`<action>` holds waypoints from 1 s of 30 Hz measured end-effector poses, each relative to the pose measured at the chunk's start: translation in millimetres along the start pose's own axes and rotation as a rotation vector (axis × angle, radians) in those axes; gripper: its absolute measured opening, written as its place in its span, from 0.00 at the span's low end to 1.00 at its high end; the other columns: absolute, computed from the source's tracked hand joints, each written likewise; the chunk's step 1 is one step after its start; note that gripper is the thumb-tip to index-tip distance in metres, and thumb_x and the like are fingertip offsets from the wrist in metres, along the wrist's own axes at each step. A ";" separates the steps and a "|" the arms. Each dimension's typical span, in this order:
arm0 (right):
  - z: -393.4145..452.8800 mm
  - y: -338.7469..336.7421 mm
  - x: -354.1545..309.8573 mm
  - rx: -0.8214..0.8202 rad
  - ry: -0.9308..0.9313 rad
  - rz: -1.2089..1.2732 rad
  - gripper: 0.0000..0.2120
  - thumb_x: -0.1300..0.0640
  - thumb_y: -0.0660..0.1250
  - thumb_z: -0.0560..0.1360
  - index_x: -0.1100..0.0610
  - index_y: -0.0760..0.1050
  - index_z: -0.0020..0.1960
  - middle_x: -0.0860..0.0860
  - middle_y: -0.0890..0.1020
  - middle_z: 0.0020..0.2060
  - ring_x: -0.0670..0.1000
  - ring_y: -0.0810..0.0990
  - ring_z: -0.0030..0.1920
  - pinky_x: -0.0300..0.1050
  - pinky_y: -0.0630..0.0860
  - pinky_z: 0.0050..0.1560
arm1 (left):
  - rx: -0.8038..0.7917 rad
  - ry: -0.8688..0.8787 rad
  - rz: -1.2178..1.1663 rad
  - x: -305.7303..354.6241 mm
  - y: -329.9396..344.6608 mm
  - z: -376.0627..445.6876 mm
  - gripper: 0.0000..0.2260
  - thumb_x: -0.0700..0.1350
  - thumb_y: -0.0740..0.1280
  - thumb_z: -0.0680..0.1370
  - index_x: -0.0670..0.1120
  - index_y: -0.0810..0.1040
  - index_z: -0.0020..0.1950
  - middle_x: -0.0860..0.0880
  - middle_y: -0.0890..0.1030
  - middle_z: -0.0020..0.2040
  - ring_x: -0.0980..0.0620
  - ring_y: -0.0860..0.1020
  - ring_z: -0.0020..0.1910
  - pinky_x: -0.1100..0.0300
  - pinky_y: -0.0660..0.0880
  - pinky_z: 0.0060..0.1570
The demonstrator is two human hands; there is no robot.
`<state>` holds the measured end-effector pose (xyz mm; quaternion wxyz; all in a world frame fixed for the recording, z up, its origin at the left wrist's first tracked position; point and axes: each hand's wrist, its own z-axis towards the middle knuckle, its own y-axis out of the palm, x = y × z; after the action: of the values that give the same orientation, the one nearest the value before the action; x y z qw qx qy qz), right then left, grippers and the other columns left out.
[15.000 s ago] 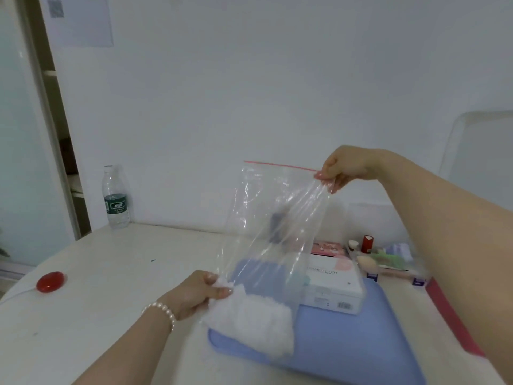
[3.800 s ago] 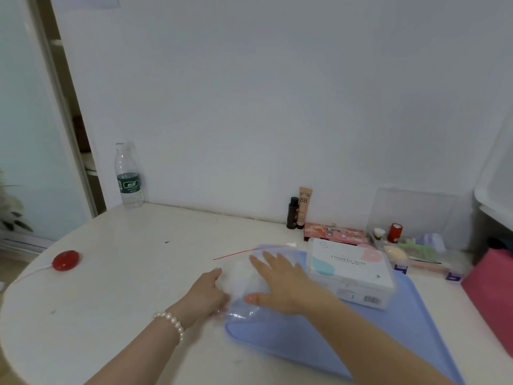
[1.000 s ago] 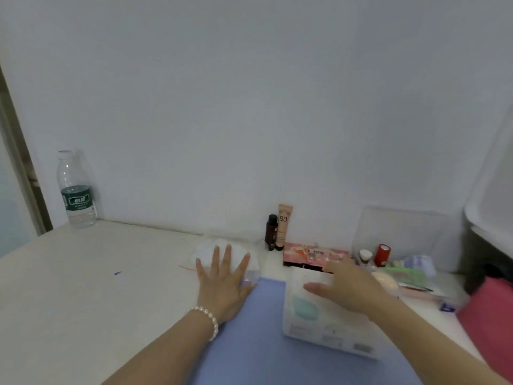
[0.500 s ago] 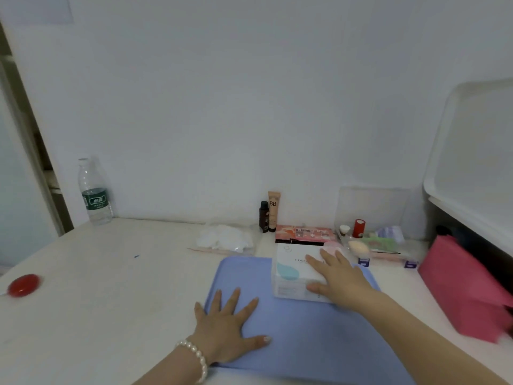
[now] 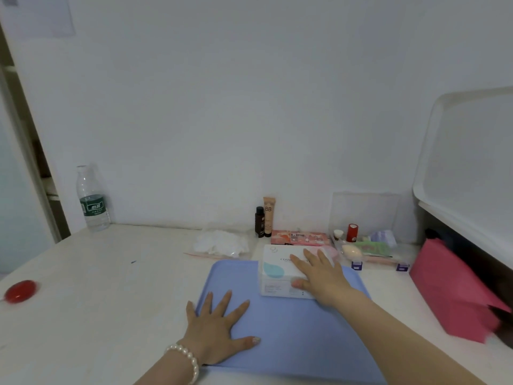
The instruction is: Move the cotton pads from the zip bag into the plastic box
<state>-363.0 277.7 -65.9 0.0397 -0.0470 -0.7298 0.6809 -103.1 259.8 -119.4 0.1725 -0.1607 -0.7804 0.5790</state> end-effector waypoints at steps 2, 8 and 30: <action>6.1 -0.8 -1.2 -0.009 0.001 -0.014 0.30 0.37 0.50 0.78 0.41 0.41 0.75 0.49 0.43 0.77 0.57 0.40 0.76 0.62 0.44 0.72 | 0.004 -0.006 0.009 -1.3 -1.5 3.9 0.45 0.82 0.39 0.54 0.72 0.38 0.70 0.56 0.37 0.77 0.42 0.37 0.75 0.32 0.36 0.66; 1.3 3.9 3.0 0.122 -0.064 0.091 0.30 0.39 0.50 0.78 0.46 0.46 0.76 0.51 0.46 0.77 0.52 0.43 0.76 0.56 0.40 0.73 | -0.031 -0.017 -0.024 -2.0 -10.3 7.4 0.51 0.83 0.38 0.50 0.69 0.38 0.72 0.55 0.38 0.77 0.43 0.37 0.75 0.33 0.33 0.66; -50.8 7.9 3.5 0.199 0.070 0.179 0.26 0.41 0.51 0.79 0.48 0.54 0.75 0.49 0.55 0.76 0.49 0.51 0.75 0.58 0.45 0.74 | 0.292 0.204 0.045 57.9 -49.4 26.3 0.37 0.68 0.50 0.76 0.49 0.43 0.78 0.51 0.45 0.78 0.52 0.45 0.77 0.44 0.38 0.72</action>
<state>-360.2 329.0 -70.3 0.0087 -0.1316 -0.6499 0.7485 -169.0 249.9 -74.3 0.2593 -0.2093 -0.6626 0.6707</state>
